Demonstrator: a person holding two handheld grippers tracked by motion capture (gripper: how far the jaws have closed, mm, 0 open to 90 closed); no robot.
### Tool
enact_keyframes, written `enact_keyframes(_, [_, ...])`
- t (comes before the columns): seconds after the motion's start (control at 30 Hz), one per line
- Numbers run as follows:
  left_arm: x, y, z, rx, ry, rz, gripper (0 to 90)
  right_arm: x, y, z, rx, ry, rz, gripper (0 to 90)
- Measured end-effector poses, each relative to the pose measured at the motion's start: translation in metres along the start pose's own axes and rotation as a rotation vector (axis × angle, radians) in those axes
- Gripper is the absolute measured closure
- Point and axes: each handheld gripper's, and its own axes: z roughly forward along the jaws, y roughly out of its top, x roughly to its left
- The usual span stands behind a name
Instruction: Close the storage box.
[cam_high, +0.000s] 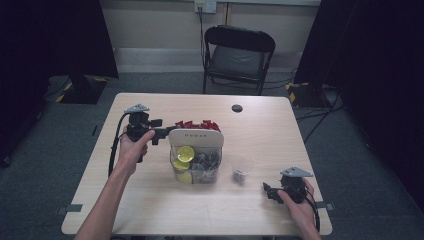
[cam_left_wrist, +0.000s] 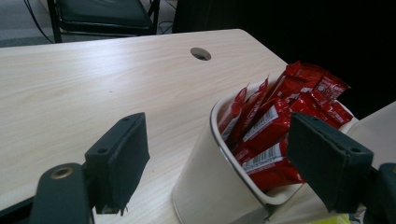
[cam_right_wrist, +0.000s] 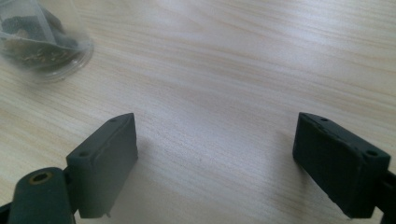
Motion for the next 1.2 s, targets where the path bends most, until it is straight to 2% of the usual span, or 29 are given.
enact_keyframes(0.17, [-0.0023, 0.0009, 0.0002, 0.002, -0.006, 0.004, 20.8, 0.0009, -0.0015, 0.0005, -0.016, -0.008, 0.006, 13.1])
enact_keyframes(1.2, [-0.0097, -0.0053, -0.0063, 0.016, -0.017, 0.019, 19.7, 0.0013, -0.0014, 0.0005, -0.016, -0.010, 0.009, 13.0])
